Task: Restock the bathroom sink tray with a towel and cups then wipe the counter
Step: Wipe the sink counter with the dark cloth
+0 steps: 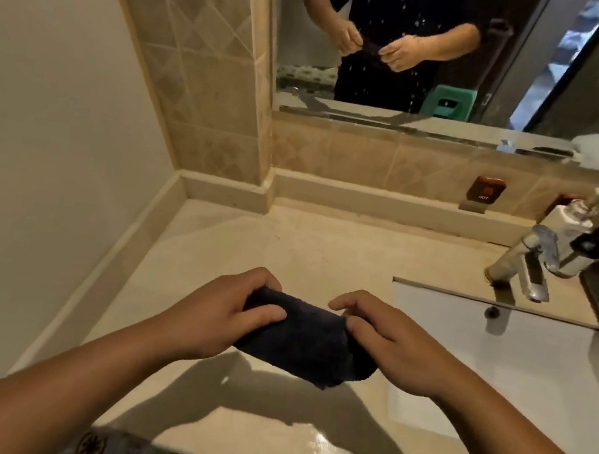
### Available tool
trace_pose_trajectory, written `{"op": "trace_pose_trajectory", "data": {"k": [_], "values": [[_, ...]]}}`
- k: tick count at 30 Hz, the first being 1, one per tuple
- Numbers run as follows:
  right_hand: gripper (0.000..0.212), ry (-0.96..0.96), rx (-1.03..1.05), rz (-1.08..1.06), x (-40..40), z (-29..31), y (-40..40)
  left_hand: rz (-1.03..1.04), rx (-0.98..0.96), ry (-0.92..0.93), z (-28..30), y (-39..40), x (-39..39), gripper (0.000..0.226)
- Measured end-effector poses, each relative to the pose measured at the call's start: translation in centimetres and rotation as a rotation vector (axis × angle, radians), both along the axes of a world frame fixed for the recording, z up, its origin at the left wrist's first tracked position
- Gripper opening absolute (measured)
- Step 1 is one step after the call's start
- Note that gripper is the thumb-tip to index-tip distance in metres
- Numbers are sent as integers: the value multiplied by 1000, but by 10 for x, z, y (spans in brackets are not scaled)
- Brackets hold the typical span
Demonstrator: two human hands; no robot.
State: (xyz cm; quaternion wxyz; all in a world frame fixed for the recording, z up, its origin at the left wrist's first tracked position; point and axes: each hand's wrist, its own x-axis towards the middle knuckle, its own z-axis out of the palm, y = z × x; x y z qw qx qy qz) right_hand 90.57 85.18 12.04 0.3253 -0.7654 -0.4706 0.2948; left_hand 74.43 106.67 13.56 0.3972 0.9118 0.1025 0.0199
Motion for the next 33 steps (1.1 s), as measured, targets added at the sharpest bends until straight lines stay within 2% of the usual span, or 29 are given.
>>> {"op": "trace_pose_trajectory", "data": {"k": [3,5,7,9,10,12,14,16,17,18,20,24,29,33], "values": [[46,-20,-22,-8,-47,-12,5,-53,-18,-17,-8,1,-18,8],[37,-95,-66,28,-65,-22,6,-174,22,42,-15,6,-31,25],[18,-120,-111,34,-69,-31,2,-319,179,68,-26,11,-37,39],[12,-156,-170,36,-64,-39,-4,-418,346,20,-43,13,-36,31],[15,-192,-192,38,-59,-43,-6,-434,416,-16,-52,13,-32,26],[24,-317,-189,28,-40,-53,-3,-422,538,-65,-71,12,-15,20],[25,-541,-162,21,-21,-63,7,-383,640,-99,-89,12,3,17],[23,-813,-161,-29,-3,-76,18,-311,663,-135,-108,12,22,23],[23,-871,-165,-66,3,-87,19,-271,649,-139,-119,11,29,27],[21,-855,-145,-114,4,-100,18,-237,629,-131,-130,9,33,30],[15,-701,-117,-147,-6,-132,9,-219,606,-56,-155,-1,31,33],[25,-655,-174,30,-55,-199,-27,-305,613,109,-204,-26,-5,35],[41,-661,-122,-41,-72,-203,-46,-273,588,98,-211,-30,-41,44],[61,-647,-223,-63,-64,-190,-25,-229,632,136,-210,-45,-30,68]]}}
